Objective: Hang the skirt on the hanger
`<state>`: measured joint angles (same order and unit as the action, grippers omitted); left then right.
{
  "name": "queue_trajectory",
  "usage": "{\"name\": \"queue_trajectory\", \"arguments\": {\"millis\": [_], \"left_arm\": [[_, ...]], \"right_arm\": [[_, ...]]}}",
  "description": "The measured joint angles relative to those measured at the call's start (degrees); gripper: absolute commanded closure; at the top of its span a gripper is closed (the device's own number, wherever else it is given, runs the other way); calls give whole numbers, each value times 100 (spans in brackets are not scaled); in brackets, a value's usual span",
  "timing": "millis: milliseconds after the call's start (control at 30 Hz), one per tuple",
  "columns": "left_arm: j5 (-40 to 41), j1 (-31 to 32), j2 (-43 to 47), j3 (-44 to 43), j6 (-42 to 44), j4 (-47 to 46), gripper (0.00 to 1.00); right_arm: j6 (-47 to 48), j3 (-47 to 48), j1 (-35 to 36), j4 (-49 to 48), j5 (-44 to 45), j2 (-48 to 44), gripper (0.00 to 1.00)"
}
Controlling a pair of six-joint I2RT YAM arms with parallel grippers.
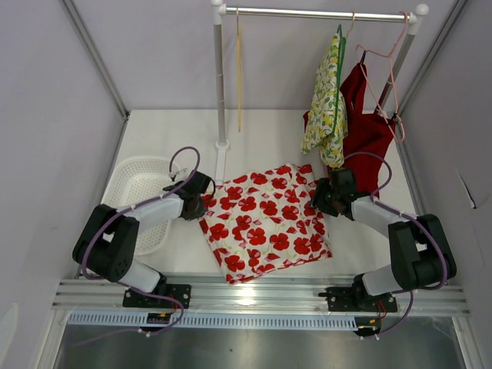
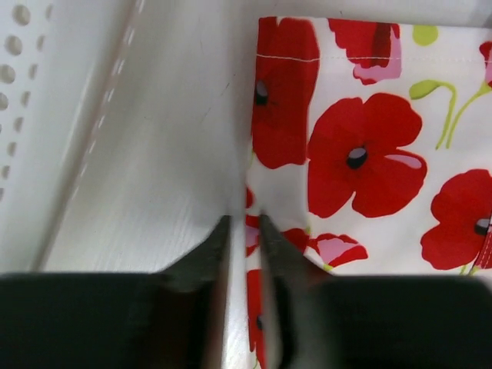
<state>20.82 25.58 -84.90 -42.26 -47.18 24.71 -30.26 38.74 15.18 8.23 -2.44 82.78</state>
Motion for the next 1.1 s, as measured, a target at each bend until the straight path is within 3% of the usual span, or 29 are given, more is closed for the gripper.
{"name": "queue_trajectory", "arguments": {"millis": [67,233,733,1100], "left_arm": [[-31,0,-63,-70,31,-15,99],[-170,0,-363,-420,125,-13,100],[-334,0,-662,-1390,404,15,100],[-649,17,184,-898,592,-168,100]], "right_arm": [[-28,-7,57,-7,9,0,62],[-72,-13,105,0,72,0,88],[-17,275,-107,297,332,-236,94],[13,166,-103,372,326,-560,95]]}}
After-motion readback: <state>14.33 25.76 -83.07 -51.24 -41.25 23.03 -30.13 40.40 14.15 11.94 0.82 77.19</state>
